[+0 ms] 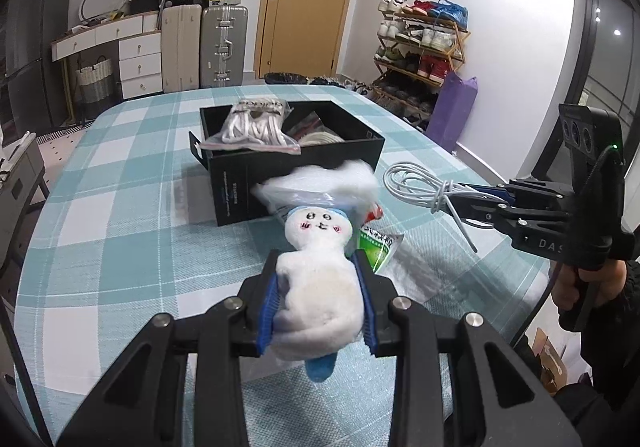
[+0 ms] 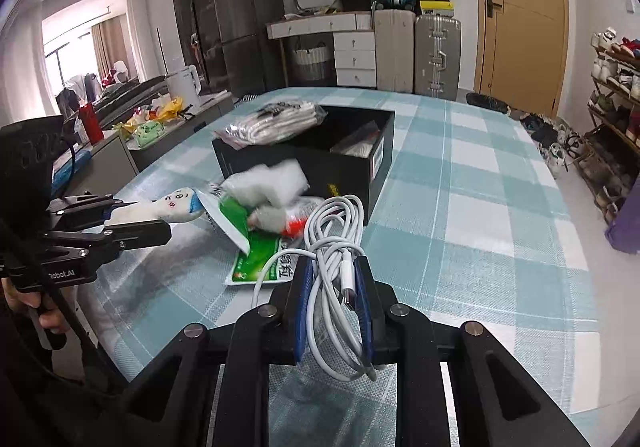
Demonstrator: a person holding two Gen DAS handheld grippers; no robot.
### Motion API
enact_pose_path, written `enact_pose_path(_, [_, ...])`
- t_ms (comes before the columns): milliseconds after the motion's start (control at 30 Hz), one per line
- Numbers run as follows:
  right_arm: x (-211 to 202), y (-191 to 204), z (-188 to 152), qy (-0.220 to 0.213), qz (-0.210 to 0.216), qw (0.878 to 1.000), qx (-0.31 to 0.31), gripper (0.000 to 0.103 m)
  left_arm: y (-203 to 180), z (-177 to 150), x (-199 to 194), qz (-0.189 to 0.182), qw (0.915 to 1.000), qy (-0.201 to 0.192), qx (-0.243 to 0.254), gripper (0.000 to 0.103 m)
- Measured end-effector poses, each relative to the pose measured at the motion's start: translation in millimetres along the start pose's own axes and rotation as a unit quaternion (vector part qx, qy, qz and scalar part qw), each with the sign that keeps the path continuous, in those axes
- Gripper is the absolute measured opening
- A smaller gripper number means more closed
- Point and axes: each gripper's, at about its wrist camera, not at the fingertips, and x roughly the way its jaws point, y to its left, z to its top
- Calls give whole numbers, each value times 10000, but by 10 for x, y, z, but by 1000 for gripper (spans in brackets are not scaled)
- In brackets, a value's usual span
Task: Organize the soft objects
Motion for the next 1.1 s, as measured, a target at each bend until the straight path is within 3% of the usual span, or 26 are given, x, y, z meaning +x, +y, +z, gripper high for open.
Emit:
enact_pose_path(433, [-162, 62, 184, -313, 96, 9995, -48, 20, 128, 203, -68, 147, 9994, -250, -203, 33])
enact_pose_path(1100, [-67, 27, 578, -406, 141, 9990, 78, 20, 326, 664, 106, 370, 9980, -425, -277, 33])
